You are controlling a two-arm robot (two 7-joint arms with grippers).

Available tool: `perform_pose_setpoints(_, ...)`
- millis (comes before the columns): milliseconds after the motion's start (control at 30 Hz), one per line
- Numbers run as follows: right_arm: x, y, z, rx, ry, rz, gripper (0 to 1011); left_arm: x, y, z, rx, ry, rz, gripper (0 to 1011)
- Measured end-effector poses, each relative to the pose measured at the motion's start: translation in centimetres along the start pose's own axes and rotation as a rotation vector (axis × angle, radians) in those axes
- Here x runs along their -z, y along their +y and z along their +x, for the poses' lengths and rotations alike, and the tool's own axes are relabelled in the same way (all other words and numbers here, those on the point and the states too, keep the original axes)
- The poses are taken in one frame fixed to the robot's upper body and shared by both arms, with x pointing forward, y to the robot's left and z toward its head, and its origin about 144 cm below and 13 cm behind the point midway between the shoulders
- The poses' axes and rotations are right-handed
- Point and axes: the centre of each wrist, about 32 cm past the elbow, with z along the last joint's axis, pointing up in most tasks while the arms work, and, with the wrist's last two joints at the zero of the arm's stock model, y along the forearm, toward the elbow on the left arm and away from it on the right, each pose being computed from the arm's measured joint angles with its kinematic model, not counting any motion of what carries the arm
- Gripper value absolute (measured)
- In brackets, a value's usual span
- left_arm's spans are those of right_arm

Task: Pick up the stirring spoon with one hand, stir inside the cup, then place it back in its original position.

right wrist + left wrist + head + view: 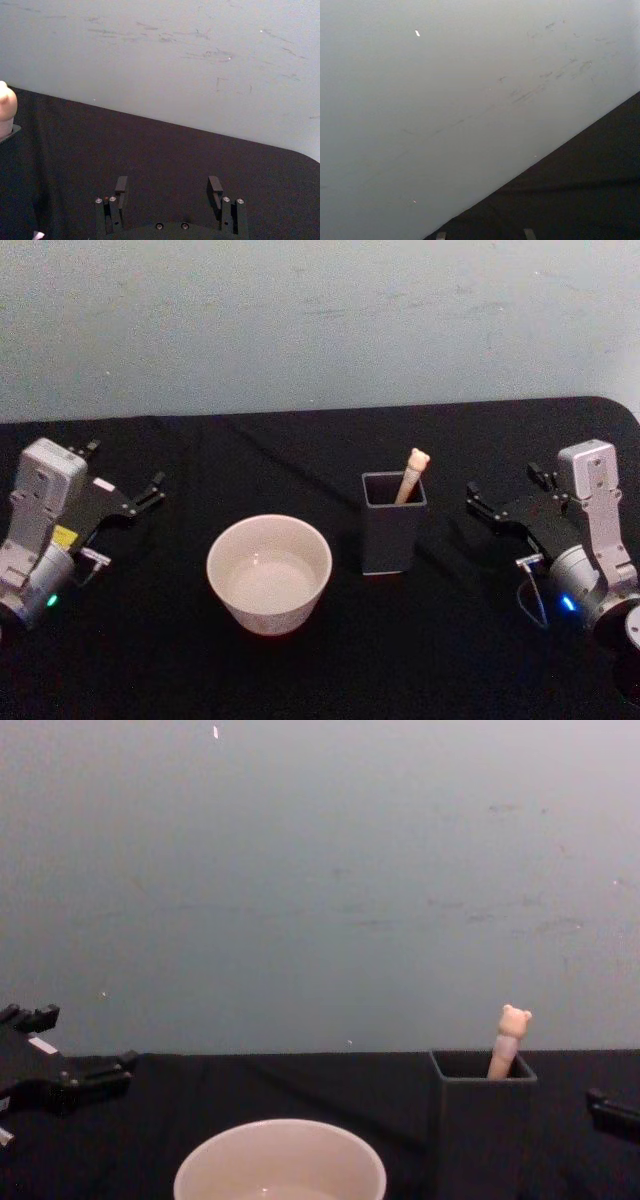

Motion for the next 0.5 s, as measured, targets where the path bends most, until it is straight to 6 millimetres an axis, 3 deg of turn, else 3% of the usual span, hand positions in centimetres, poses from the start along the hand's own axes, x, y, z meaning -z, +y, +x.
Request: perform_pose_setpoints(500, -0.07, -0.1, 0.0, 0.002, 0.002, 0.004, 1002, 0.0, 0.0, 0.0, 0.0, 0.0, 0.0, 1001)
